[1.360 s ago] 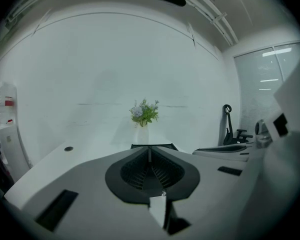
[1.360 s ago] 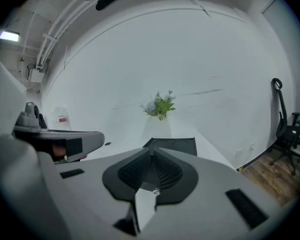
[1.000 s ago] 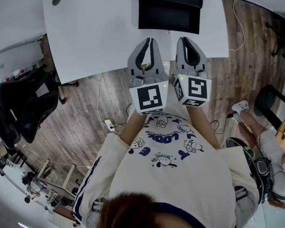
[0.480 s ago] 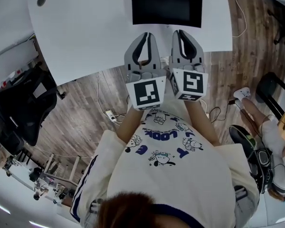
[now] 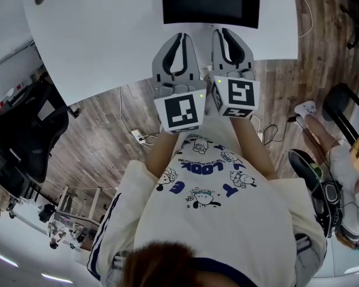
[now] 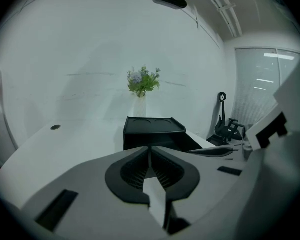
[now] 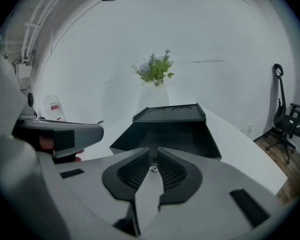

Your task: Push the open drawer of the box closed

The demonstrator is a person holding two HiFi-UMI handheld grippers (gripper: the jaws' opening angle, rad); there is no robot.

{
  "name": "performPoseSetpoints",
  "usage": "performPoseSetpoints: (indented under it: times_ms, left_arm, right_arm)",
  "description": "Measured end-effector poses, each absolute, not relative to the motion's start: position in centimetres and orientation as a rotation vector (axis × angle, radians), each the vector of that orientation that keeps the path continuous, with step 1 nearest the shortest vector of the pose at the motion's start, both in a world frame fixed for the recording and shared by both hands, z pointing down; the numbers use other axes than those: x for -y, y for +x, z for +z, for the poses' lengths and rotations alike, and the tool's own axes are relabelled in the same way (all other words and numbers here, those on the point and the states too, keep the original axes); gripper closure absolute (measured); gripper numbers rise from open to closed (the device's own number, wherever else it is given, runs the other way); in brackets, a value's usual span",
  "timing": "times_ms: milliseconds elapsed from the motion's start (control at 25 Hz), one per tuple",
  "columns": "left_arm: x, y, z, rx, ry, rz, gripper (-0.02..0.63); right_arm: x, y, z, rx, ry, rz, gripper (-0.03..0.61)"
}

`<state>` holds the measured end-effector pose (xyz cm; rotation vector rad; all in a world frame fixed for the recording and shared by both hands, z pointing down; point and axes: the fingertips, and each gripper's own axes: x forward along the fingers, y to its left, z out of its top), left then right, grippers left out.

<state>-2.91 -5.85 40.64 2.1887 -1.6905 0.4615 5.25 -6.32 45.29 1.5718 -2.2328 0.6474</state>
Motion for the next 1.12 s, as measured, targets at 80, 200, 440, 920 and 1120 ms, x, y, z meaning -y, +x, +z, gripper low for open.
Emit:
performPoseSetpoints:
  times_ms: [80, 200, 440, 920, 1120]
  left_arm:
    - [5.9, -2.9, 41.1, 1.684, 2.183, 0.465, 0.586]
    - [6.0, -3.0, 41.6, 1.678, 2.173, 0.467, 0.586]
    - [6.0, -3.5, 42.1, 1.674, 2.15, 0.473, 0.586]
    - [6.1, -4.2, 43.1, 1.668, 2.124, 0.482, 0.586]
    - [5.9, -4.3, 43.4, 1.669, 2.113, 0.484, 0.586]
  right_arm:
    - [6.4, 5.3, 46.0, 2.223, 1.562, 0.649, 0.532]
    - [6.4, 5.2, 46.8, 2.207, 1.549, 0.664, 0.488]
    - [6.3, 4.4, 48.1, 2.189, 1.521, 0.7, 0.466]
    - [6.7, 3.7, 50.1, 2.141, 1.512, 0.713, 0.46]
    - [6.8, 3.9, 50.5, 2.116, 1.513, 0.736, 0.442]
